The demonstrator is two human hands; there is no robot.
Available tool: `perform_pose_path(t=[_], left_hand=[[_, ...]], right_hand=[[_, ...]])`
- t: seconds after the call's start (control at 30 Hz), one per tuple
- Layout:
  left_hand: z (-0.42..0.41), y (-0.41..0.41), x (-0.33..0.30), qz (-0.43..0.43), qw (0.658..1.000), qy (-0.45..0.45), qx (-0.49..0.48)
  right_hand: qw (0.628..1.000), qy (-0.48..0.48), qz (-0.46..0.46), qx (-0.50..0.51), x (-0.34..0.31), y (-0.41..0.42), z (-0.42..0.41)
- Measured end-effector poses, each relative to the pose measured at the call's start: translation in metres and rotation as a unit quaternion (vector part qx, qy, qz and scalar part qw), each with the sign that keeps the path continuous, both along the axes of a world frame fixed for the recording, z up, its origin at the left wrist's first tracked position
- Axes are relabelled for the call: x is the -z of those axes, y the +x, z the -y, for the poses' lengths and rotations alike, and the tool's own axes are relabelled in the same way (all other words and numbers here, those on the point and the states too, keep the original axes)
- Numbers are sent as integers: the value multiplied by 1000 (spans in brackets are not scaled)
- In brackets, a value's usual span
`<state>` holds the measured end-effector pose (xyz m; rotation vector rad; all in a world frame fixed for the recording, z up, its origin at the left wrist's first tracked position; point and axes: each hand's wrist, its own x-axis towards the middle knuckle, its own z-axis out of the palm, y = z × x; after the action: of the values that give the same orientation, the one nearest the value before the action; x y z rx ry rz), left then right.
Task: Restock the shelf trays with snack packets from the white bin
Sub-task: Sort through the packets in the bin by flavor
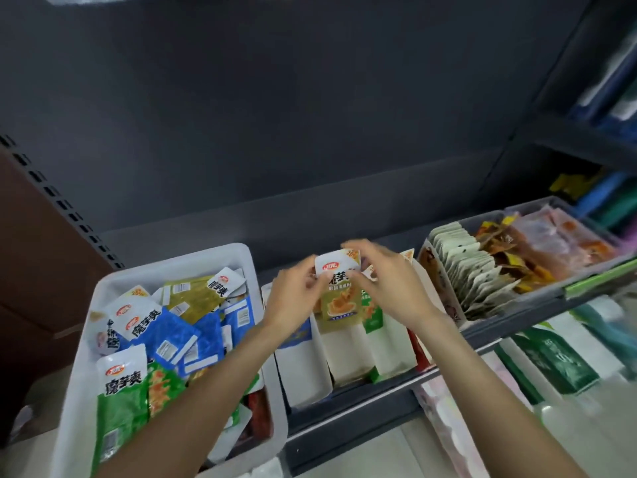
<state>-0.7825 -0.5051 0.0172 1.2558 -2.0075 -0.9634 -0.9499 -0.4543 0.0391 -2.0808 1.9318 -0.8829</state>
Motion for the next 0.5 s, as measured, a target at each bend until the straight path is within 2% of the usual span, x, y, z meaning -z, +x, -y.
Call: perform_pose_path(t=[0.07,0.27,0.43,0.5], left_hand=[[4,0,2,11,1000,-7,-13],[19,15,3,112,986,-106,-55],[30,17,17,199,961,-192,-14],[35,14,24,218,954,-208,-6]], right_hand=[[998,4,-55,-16,-1,-1,16],[994,15,-94,-56,-2,6,41],[984,-18,-170,-56,20,9,49],[979,-28,-199,-22,31,9,54]])
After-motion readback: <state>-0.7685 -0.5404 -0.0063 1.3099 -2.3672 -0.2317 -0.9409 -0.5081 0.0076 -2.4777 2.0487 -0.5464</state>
